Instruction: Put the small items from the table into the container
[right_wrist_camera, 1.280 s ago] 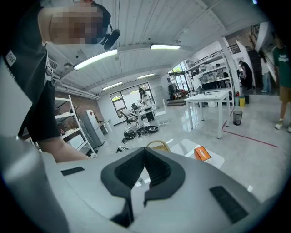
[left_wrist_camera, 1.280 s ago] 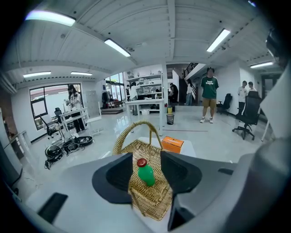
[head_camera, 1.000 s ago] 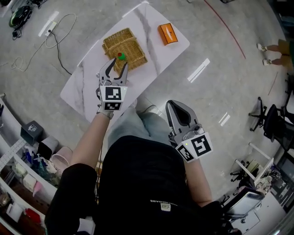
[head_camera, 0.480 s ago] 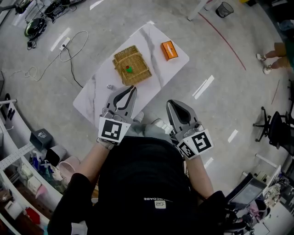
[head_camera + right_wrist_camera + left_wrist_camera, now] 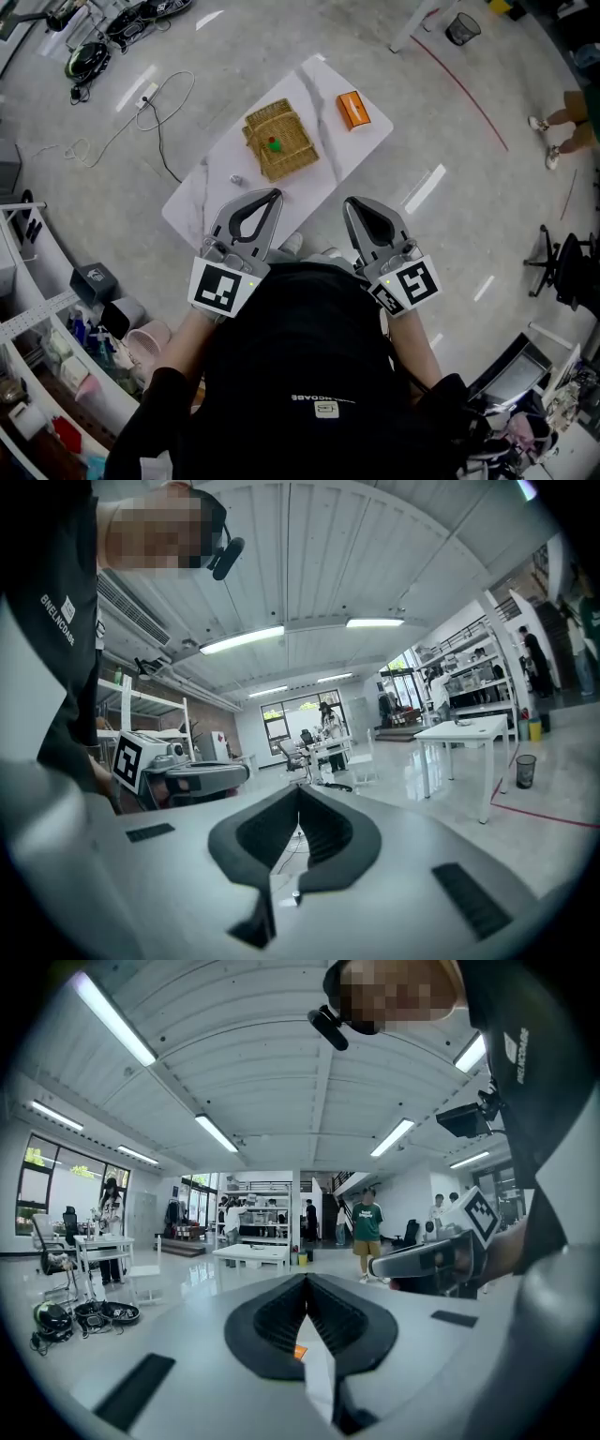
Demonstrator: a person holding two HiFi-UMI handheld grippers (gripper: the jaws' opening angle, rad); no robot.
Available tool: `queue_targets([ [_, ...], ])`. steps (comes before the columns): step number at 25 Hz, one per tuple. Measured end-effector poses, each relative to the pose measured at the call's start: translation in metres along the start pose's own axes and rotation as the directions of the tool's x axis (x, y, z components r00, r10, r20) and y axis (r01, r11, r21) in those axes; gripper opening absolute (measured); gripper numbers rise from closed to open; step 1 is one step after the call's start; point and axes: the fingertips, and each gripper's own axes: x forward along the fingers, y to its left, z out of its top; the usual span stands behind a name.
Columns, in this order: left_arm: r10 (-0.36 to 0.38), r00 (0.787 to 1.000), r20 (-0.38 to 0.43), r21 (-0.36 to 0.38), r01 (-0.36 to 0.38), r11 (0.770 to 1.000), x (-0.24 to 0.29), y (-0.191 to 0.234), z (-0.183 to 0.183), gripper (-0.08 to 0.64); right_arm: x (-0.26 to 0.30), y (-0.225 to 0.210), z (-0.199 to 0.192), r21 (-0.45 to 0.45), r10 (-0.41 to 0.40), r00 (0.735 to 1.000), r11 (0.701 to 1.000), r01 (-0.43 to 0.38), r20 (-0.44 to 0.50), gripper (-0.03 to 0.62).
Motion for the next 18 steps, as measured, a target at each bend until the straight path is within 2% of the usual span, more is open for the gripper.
queue_targets([
  [13, -0.024, 1.0, 0.009, 0.015, 0.024, 1.0, -0.002, 0.0, 0.003, 0.003, 0.002, 0.005, 0.004, -0.023, 0.014, 1.0, 1.0, -0.014, 0.001, 0.009],
  [18, -0.019, 0.995, 0.1, -0.021, 0.022, 1.0, -0.006, 0.003, 0.014, 0.005, -0.001, 0.008, 0.005, -0.028, 0.008, 1.0, 1.0, -0.008, 0.004, 0.009],
])
